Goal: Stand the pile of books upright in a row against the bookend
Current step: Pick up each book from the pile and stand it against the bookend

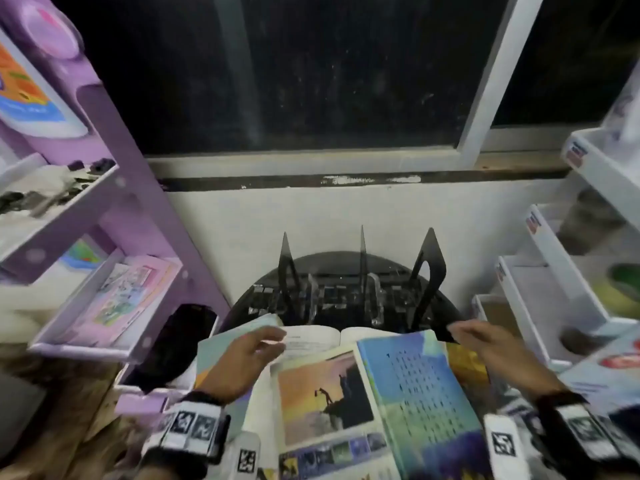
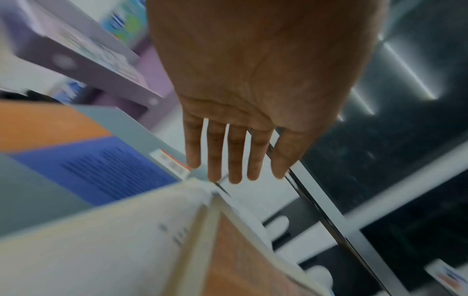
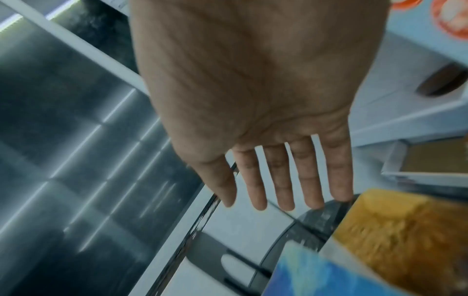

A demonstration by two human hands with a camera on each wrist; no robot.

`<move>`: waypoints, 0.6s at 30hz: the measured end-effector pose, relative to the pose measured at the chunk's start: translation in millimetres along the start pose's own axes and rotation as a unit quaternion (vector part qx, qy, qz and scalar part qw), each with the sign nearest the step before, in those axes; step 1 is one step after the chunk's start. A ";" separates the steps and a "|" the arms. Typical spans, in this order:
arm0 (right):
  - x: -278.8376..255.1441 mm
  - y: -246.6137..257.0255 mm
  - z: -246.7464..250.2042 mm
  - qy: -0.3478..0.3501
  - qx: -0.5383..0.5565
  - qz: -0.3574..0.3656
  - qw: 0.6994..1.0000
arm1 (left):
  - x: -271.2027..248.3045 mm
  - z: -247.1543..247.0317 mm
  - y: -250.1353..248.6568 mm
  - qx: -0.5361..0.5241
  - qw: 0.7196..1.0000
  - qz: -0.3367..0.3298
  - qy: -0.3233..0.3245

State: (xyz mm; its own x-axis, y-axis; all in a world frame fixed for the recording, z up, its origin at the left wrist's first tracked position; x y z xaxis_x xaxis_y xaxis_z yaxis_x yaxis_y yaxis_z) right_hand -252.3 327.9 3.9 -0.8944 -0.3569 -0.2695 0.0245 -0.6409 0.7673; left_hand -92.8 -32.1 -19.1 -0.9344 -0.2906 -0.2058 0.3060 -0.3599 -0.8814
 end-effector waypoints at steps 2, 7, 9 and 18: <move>9.5 10.2 -30.7 0.061 -0.028 0.011 0.998 | 9.7 -24.4 -2.5 0.020 0.999 0.005 0.050; 13.7 30.1 -80.1 0.113 -0.116 0.070 0.984 | 14.4 -47.3 -7.2 0.118 0.990 -0.020 0.076; 15.0 34.2 -87.1 0.106 -0.158 0.099 0.977 | 14.8 -50.1 -9.8 0.146 0.985 -0.043 0.084; 2.2 39.6 -105.6 0.112 -0.300 0.157 0.934 | 4.6 -63.7 -13.4 0.283 0.946 -0.125 0.098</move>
State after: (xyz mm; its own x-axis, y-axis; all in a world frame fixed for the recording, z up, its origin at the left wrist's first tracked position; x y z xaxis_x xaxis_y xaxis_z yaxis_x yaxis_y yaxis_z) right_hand -206.2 230.0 -27.8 -0.6861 -0.6823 -0.2525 0.5768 -0.7217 0.3826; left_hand -112.8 27.8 -35.3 -0.9893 0.0167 -0.1446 0.0671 -0.8291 -0.5550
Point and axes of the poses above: each hand's wrist, its own x-axis towards the middle knuckle, its own z-axis out of the back of the hand, y = z × x, the point moved 10 cm from there along x, towards the middle knuckle, and after that the axes turned 2 degrees about y, right-handed, at the moved point
